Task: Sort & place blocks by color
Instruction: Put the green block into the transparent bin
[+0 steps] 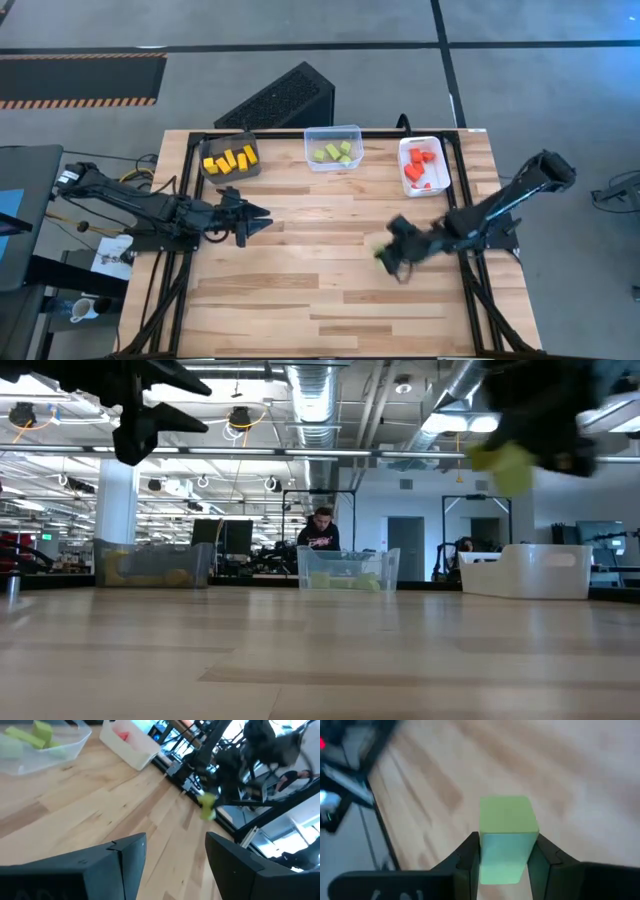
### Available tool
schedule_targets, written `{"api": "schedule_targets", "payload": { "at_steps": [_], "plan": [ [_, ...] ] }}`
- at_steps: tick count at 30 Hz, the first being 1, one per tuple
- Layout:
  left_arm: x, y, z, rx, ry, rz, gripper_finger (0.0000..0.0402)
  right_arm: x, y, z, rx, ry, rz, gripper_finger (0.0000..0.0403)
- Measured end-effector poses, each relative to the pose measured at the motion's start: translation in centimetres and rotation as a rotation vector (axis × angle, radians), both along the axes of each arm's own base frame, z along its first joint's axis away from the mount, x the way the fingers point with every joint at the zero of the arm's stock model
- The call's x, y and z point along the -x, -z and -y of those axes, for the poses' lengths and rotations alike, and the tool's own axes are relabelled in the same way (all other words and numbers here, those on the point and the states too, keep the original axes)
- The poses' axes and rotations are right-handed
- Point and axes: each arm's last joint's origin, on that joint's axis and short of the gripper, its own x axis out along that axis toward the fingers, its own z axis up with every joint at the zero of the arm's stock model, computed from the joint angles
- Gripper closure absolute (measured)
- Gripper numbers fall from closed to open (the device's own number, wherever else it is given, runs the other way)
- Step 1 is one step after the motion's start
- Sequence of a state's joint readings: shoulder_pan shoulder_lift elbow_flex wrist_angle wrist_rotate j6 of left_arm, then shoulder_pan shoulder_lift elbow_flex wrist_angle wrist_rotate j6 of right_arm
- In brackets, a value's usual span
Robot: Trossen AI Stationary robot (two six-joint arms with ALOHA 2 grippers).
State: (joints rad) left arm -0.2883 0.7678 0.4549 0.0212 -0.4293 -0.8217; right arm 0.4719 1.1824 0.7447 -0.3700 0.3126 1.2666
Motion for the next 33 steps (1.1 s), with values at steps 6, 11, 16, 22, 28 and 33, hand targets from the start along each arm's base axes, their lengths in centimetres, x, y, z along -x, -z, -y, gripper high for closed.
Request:
{"api": "schedule_targets", "payload": {
  "at_steps": [6,11,16,22,28,33],
  "plan": [
    [-0.3,0.4,0.1,0.016,0.005,-0.024,0.0217,-3.2,-1.3,6.5,0.162,0.027,0.152,0.0288],
    [-0.3,0.3,0.1,0.004,-0.005,-0.024,0.0217,-4.0,-2.3,13.4,0.275,0.106,0.244,0.0288],
    [-0.3,0.2,0.1,0.022,-0.009,-0.015,0.0217,-4.2,-1.3,19.7,0.303,0.13,0.278,0.0288],
    [-0.4,-0.1,0.0,0.031,-0.052,0.025,0.0217,-6.4,-0.1,25.7,0.36,0.119,0.214,0.0288],
    [-0.5,-0.8,-0.1,0.035,-0.109,0.1,0.0217,-9.1,0.6,30.3,0.408,0.118,0.118,0.0288],
    [-0.6,-1.3,-0.2,0.046,-0.138,0.146,0.0217,-10.7,1.5,32.7,0.434,0.066,0.017,0.024]
  ]
}}
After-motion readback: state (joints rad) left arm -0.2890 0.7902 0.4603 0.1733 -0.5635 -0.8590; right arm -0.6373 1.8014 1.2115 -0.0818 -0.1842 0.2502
